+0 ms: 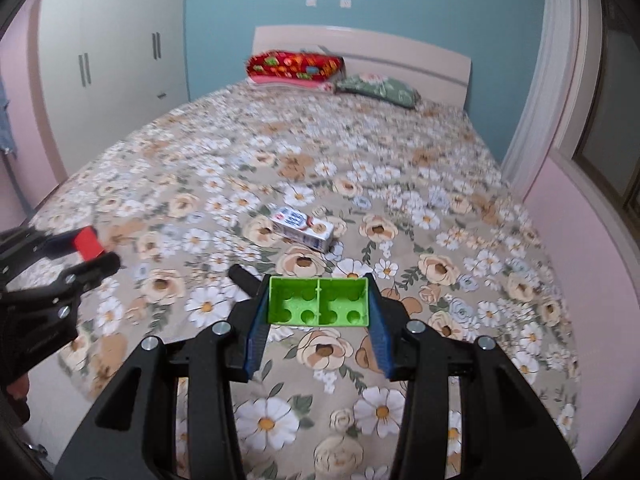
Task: Collect trash
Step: 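Carry the red block and green Lego brick with both tools over the bin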
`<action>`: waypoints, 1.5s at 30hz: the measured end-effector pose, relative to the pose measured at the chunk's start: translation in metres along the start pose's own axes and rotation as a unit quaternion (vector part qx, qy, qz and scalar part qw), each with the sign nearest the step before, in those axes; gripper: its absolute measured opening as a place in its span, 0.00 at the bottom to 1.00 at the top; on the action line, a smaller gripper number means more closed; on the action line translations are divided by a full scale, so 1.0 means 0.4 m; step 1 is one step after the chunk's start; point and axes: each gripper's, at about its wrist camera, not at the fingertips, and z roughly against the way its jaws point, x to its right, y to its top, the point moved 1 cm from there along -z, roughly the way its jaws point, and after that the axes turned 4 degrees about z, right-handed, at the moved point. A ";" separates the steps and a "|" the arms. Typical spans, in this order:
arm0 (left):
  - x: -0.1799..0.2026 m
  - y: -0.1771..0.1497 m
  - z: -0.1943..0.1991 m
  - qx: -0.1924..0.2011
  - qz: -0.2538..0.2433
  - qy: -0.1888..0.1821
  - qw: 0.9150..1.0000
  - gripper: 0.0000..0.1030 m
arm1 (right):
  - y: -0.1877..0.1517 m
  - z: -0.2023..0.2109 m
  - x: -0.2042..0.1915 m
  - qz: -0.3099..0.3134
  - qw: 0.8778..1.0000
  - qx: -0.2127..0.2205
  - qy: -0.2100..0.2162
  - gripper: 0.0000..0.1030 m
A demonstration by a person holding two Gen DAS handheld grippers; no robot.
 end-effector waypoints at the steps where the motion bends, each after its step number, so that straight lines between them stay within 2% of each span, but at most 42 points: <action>1: 0.001 -0.001 0.031 0.004 0.001 0.002 1.000 0.40 | -0.005 0.046 -0.012 0.005 1.000 0.007 0.001 0.43; 14: 0.016 -0.075 0.328 0.038 -0.005 0.016 0.999 0.40 | -0.099 0.363 -0.113 0.037 0.998 0.043 -0.014 0.43; 21: 0.038 -0.140 0.409 0.043 -0.018 0.016 0.999 0.40 | -0.165 0.466 -0.169 0.061 0.997 0.052 -0.004 0.43; 30: 0.051 -0.244 0.391 0.018 -0.034 0.021 0.999 0.40 | -0.262 0.452 -0.213 0.070 0.997 0.033 0.020 0.43; 45: 0.049 -0.482 0.204 -0.081 -0.043 0.012 0.996 0.40 | -0.468 0.270 -0.280 0.064 0.994 -0.042 0.077 0.43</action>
